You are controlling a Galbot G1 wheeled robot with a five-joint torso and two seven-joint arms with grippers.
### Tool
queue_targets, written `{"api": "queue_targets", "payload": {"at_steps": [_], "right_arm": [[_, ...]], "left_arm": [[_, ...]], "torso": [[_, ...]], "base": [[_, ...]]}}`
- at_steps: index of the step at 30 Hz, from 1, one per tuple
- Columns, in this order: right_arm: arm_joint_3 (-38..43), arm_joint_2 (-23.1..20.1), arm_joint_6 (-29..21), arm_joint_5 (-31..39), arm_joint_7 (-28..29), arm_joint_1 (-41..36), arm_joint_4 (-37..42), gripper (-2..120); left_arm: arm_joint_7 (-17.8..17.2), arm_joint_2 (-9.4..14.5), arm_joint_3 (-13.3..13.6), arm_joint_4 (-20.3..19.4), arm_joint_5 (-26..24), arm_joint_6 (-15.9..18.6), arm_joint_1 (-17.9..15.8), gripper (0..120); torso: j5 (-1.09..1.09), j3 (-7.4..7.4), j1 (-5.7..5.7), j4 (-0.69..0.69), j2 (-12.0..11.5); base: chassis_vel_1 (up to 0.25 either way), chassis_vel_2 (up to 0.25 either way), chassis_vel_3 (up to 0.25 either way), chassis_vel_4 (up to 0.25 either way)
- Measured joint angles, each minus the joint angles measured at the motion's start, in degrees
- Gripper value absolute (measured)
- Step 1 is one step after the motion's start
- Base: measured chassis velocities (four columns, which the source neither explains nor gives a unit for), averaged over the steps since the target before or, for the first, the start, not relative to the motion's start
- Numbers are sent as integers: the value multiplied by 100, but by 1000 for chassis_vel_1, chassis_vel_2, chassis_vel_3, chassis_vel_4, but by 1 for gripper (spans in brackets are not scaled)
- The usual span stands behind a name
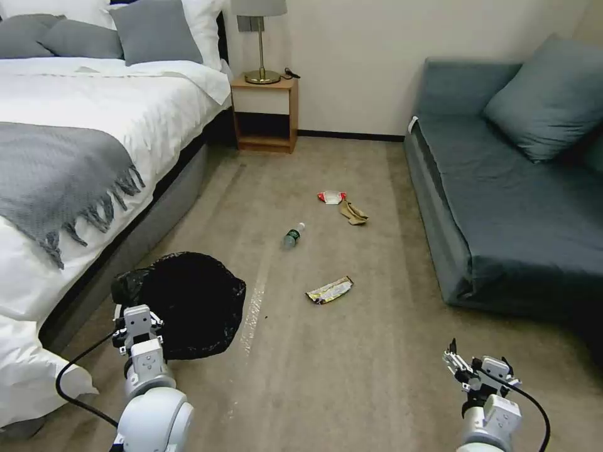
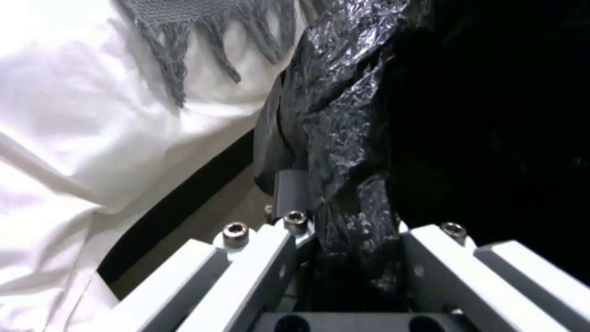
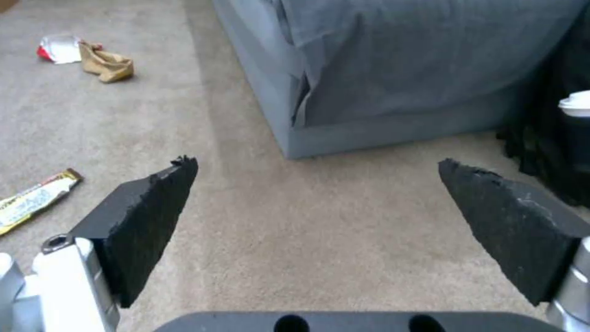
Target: Pick up the trash bin, then pick up the garbage on the floor and place it into the trash bin.
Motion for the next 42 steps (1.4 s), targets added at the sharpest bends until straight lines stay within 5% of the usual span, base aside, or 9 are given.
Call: {"api": "queue_targets", "payload": {"at_steps": [21, 42], "right_arm": [[24, 53, 248, -32, -51, -34, -130, 100], [47, 107, 374, -120, -44, -94, -188, 100]], "left_arm": [[11, -35, 26, 219, 2, -199, -45, 3], [14, -4, -10, 241, -31, -295, -5, 3]], "torso": [[0, 0, 0, 0, 0], [0, 0, 0, 0, 0]], "base": [[-4, 7, 4, -2], [-110, 111, 109, -111]]}}
